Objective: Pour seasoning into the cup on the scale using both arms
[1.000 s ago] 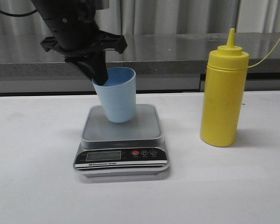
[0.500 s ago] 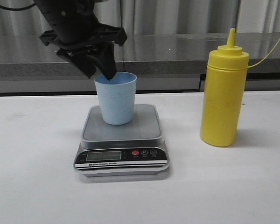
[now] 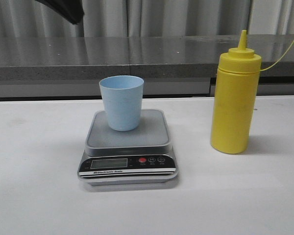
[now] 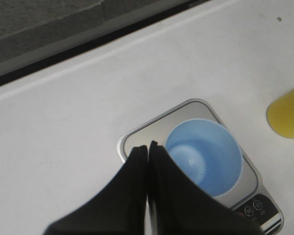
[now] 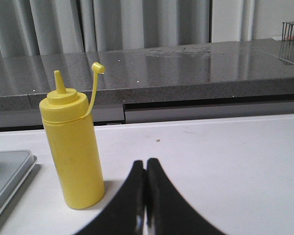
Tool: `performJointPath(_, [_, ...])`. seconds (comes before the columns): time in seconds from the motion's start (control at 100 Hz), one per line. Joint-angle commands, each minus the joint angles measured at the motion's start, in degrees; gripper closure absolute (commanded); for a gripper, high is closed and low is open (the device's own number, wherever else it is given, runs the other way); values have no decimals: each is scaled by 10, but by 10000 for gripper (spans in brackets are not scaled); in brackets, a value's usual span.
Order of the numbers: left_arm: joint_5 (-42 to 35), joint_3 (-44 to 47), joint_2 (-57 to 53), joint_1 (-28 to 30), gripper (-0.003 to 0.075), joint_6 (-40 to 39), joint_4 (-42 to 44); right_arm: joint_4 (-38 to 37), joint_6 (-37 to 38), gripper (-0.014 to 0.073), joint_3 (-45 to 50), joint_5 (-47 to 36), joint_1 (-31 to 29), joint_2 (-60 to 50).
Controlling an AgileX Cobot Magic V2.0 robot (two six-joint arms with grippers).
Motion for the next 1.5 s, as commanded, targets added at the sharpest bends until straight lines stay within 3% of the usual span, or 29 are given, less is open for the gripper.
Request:
performJointPath(0.0, [-33, 20, -68, 22, 740, -4, -9, -3, -1, 662, -9, -50, -2, -13])
performJointPath(0.41, [-129, 256, -300, 121, 740, -4, -9, -3, -1, 662, -9, -50, -2, -13])
performJointPath(0.85, [-164, 468, -514, 164, 740, -10, -10, -3, -1, 662, -9, -68, -2, -13])
performJointPath(1.49, [-168, 626, -795, 164, 740, -19, -12, -2, -1, 662, -10, -69, -2, -13])
